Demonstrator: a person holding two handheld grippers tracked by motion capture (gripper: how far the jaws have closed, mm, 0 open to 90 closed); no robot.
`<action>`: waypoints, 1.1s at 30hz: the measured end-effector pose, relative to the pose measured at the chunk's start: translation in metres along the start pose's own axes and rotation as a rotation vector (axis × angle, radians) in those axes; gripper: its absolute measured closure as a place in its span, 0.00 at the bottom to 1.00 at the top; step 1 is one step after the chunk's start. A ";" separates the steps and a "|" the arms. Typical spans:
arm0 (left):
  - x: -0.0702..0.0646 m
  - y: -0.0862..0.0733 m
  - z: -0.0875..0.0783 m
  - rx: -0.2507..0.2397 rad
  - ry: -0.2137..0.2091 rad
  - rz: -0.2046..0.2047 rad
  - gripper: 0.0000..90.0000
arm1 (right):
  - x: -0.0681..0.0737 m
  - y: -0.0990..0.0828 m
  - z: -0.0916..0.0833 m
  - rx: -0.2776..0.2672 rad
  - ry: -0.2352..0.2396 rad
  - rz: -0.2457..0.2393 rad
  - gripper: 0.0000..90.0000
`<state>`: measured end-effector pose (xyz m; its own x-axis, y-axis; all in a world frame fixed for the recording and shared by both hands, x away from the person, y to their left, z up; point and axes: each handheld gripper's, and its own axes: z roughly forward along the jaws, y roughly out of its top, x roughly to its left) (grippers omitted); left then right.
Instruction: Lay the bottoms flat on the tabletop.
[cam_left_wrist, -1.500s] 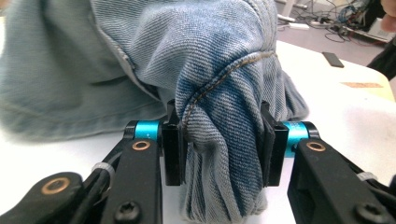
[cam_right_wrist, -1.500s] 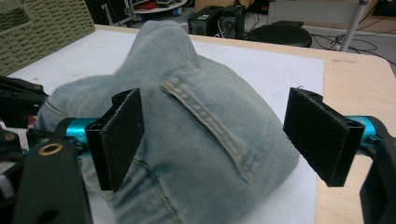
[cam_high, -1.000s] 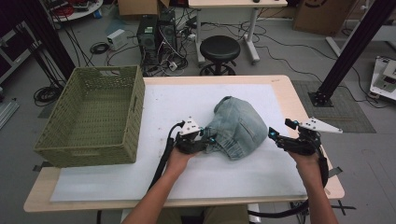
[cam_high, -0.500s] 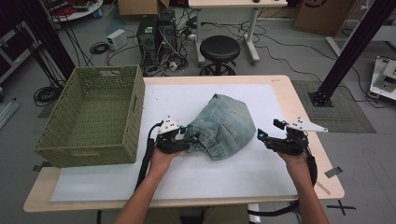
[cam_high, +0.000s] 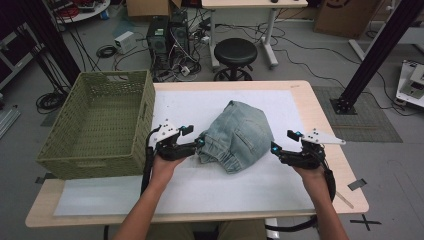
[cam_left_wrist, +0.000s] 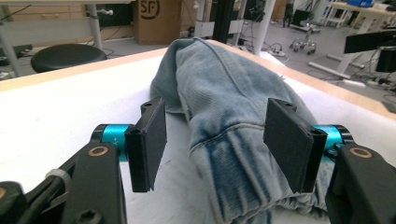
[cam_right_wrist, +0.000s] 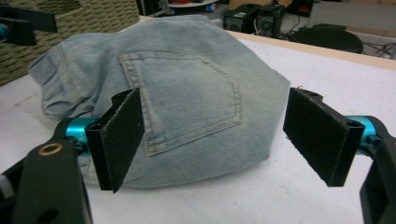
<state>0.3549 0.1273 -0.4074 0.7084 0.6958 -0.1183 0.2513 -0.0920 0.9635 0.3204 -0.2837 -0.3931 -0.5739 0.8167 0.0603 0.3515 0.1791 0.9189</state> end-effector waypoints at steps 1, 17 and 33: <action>0.002 -0.001 -0.001 0.002 0.005 -0.004 0.44 | 0.001 -0.001 0.001 0.002 0.005 -0.004 0.23; 0.013 -0.003 -0.009 -0.021 0.051 -0.013 0.44 | 0.041 -0.013 0.039 0.105 0.164 -0.145 0.33; 0.020 -0.001 -0.012 -0.020 0.072 -0.012 0.43 | 0.079 -0.018 0.100 0.296 0.208 -0.335 0.56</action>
<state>0.3608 0.1504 -0.4077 0.6563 0.7460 -0.1131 0.2461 -0.0700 0.9667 0.3425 -0.1681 -0.4440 -0.8163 0.5660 -0.1152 0.2999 0.5857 0.7530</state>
